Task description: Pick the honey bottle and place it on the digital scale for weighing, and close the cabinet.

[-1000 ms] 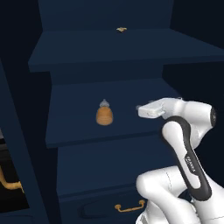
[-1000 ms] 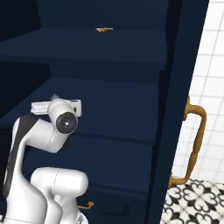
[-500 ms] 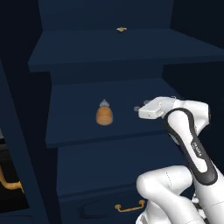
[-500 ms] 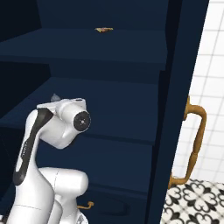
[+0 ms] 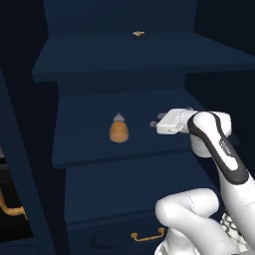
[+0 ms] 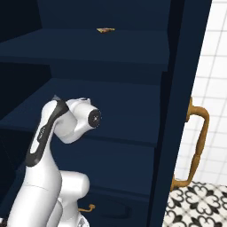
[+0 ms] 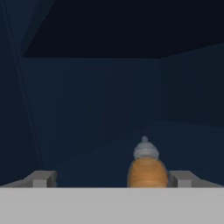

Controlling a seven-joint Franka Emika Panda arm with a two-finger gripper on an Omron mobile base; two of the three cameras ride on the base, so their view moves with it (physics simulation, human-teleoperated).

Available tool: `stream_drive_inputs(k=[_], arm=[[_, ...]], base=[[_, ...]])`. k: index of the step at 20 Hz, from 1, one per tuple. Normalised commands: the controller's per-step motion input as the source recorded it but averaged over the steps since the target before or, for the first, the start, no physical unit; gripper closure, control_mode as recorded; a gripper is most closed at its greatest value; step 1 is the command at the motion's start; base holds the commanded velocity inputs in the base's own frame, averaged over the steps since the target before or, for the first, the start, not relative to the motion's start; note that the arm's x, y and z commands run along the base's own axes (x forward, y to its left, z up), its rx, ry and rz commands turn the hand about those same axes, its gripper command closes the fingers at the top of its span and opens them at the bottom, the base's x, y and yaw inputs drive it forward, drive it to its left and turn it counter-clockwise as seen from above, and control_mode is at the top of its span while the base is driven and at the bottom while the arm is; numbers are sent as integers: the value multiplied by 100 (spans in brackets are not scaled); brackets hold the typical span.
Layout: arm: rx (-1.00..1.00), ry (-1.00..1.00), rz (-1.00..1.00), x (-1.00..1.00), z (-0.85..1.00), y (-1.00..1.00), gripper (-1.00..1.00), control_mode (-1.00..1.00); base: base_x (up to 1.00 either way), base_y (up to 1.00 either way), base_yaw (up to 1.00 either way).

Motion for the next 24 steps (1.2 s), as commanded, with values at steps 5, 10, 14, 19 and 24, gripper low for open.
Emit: stream_drive_inputs(k=[5,10,14,19,24], arm=[[-1,-3,6,20,-8,17,-100,-100],[-1,-4,8,0,0,36,-100,-100],[-2,-9,7,0,-1,26,-100,-100],[0,-5,8,0,-4,21,-100,-100],[-1,-3,7,0,-2,20,-100,-100]], base=[[0,0,0],[0,0,0],[0,0,0],[0,0,0],[0,0,0]])
